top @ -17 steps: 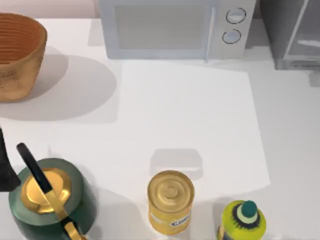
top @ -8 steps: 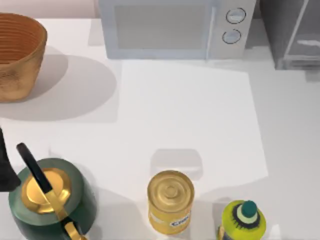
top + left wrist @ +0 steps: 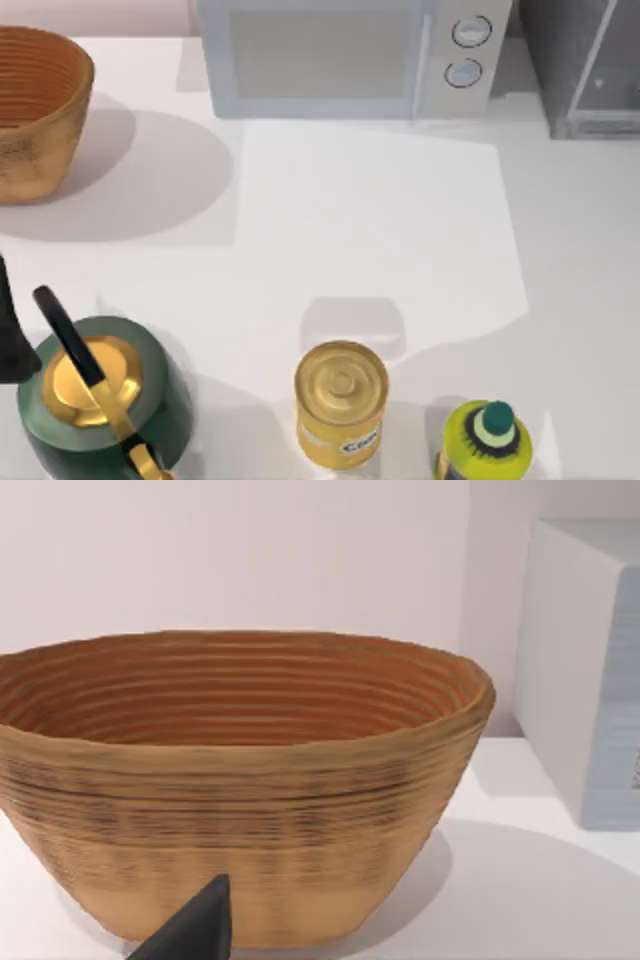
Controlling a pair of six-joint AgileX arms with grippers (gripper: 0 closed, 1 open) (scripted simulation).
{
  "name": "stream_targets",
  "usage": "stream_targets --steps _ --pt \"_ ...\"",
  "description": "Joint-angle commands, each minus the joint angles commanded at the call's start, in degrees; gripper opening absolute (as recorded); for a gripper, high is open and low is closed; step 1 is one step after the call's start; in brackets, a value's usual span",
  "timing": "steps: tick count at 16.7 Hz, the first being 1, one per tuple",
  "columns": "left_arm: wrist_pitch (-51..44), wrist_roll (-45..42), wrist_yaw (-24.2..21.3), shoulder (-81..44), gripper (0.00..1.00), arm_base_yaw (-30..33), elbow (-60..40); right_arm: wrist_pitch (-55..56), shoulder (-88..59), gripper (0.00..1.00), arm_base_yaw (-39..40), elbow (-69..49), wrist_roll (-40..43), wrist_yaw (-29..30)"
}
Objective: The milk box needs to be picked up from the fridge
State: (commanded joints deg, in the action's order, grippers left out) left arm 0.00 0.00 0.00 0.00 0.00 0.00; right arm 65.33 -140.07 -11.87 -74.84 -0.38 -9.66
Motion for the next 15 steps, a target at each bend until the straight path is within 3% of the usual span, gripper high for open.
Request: stream_targets --steps 3,15 --pt "0.0 0.0 0.0 0.0 1.00 0.0 0.0 0.0 0.0 1.00 0.0 0.0 0.0 0.0" --pt "0.0 0.0 0.0 0.0 1.00 0.0 0.0 0.0 0.0 0.10 0.0 0.0 0.0 0.0"
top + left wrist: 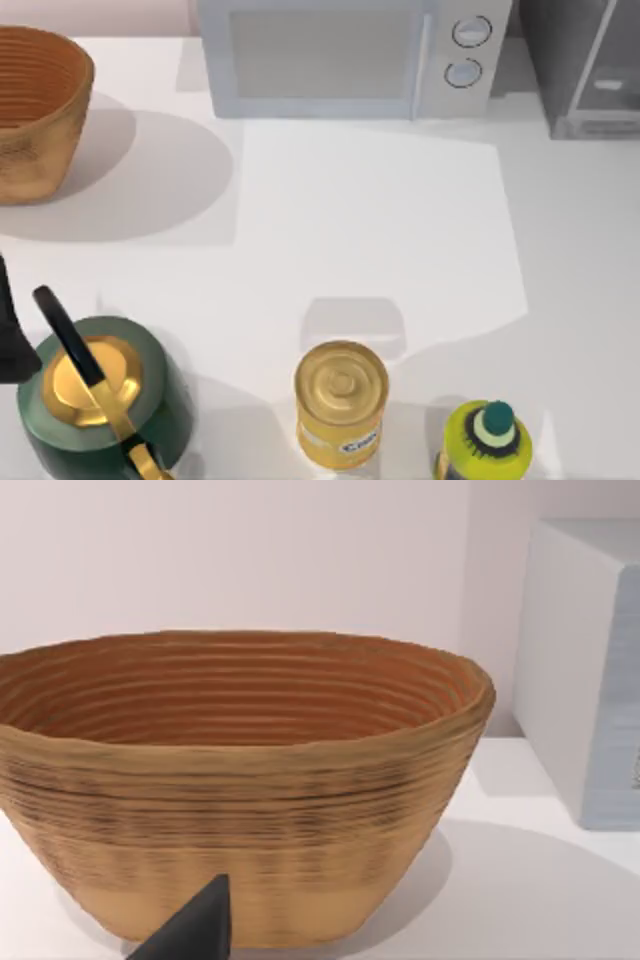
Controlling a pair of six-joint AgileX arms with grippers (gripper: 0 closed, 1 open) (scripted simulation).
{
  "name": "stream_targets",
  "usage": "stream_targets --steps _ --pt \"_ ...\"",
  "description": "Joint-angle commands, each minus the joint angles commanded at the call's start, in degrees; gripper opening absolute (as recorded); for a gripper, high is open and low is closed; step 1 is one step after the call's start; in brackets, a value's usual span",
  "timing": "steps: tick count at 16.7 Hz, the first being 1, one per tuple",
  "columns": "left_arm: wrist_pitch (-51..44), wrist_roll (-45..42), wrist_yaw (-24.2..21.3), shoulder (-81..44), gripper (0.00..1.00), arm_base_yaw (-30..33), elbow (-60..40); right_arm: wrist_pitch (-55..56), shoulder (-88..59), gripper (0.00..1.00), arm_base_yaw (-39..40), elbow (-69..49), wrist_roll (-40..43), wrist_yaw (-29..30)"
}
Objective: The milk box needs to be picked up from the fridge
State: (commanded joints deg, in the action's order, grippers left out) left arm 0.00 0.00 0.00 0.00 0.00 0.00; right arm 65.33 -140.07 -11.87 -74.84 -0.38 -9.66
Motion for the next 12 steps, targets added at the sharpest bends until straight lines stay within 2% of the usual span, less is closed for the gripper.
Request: stream_targets --steps 1,2,12 --pt "0.0 0.0 0.0 0.0 1.00 0.0 0.0 0.0 0.0 0.02 0.0 0.0 0.0 0.0" --pt "0.0 0.0 0.0 0.0 1.00 0.0 0.0 0.0 0.0 0.00 0.0 0.0 0.0 0.0" --pt "0.0 0.0 0.0 0.0 1.00 0.0 0.0 -0.9 1.1 0.00 -0.2 0.1 -0.1 0.0"
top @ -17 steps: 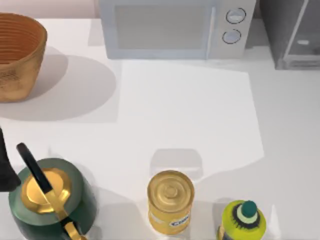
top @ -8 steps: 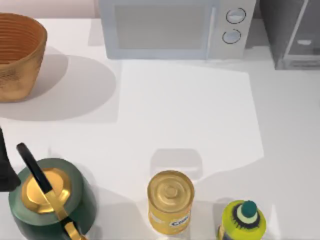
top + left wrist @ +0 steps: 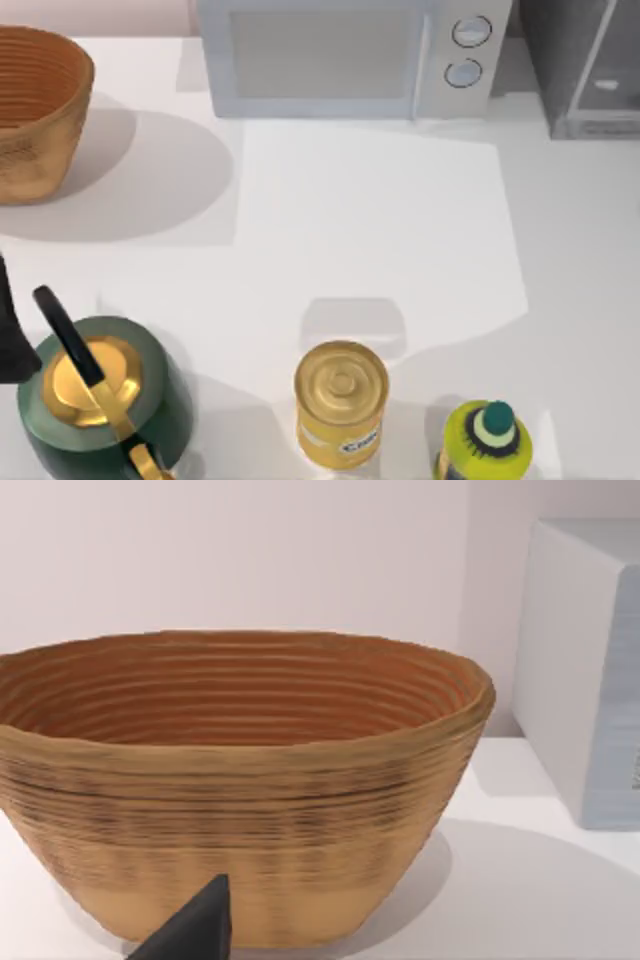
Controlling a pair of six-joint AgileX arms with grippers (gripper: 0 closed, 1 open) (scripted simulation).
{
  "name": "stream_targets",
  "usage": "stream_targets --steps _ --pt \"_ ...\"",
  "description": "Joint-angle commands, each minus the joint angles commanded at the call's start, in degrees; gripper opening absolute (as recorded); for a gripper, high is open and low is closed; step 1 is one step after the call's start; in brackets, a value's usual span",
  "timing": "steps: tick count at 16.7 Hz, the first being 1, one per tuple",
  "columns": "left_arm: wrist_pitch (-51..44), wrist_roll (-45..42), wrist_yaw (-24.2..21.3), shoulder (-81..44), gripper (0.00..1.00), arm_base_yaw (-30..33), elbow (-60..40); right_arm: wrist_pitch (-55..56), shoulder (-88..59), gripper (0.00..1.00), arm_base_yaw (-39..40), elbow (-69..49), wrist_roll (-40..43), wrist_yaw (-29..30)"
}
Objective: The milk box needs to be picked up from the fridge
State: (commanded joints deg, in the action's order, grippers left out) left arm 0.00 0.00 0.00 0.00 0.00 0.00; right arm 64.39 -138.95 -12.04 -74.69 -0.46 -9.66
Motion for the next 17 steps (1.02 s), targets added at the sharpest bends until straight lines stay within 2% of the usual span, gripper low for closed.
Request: stream_targets --steps 6,12,17 --pt "0.0 0.0 0.0 0.0 1.00 0.0 0.0 -6.4 6.5 0.00 0.0 0.1 -0.1 -0.1" --pt "0.0 0.0 0.0 0.0 1.00 0.0 0.0 -5.9 7.6 0.00 -0.2 0.7 -0.1 -0.3" --pt "0.0 0.0 0.0 0.0 1.00 0.0 0.0 -0.8 13.3 0.00 -1.3 11.1 -0.2 -1.4"
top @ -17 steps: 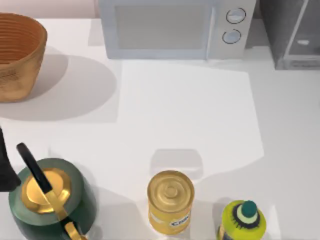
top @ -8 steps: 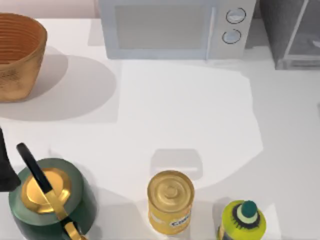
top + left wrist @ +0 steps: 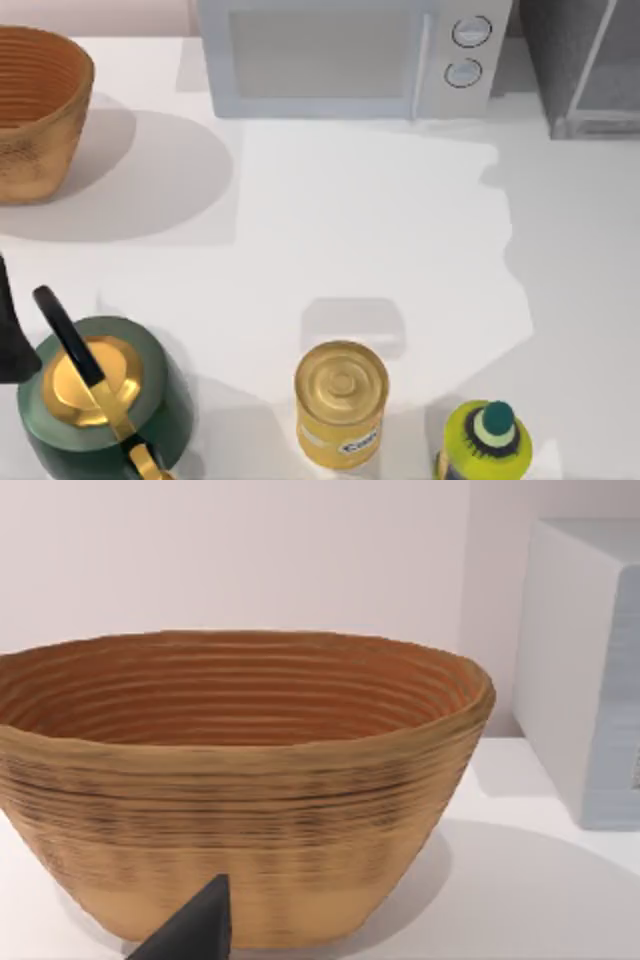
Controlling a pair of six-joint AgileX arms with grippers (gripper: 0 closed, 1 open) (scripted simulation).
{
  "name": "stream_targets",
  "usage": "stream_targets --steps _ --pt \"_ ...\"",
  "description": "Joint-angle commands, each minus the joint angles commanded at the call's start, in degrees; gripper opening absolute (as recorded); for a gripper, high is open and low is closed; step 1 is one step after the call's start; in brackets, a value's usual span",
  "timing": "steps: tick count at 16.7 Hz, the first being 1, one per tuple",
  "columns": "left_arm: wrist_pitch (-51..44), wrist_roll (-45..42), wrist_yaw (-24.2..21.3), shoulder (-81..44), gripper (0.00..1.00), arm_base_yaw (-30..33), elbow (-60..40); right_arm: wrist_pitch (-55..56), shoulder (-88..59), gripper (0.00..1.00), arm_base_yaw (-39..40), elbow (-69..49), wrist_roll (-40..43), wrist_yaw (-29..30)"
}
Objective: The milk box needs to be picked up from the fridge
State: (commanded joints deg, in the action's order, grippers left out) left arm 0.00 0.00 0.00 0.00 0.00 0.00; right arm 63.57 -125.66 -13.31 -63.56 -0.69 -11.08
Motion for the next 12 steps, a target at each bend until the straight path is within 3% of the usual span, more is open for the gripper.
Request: stream_targets --steps 5,12 --pt "0.0 0.0 0.0 0.0 1.00 0.0 0.0 5.3 5.4 0.00 -1.1 14.3 -0.1 -1.2" --pt "0.0 0.0 0.0 0.0 1.00 0.0 0.0 7.2 7.2 0.00 -1.3 16.0 -0.2 -1.7"
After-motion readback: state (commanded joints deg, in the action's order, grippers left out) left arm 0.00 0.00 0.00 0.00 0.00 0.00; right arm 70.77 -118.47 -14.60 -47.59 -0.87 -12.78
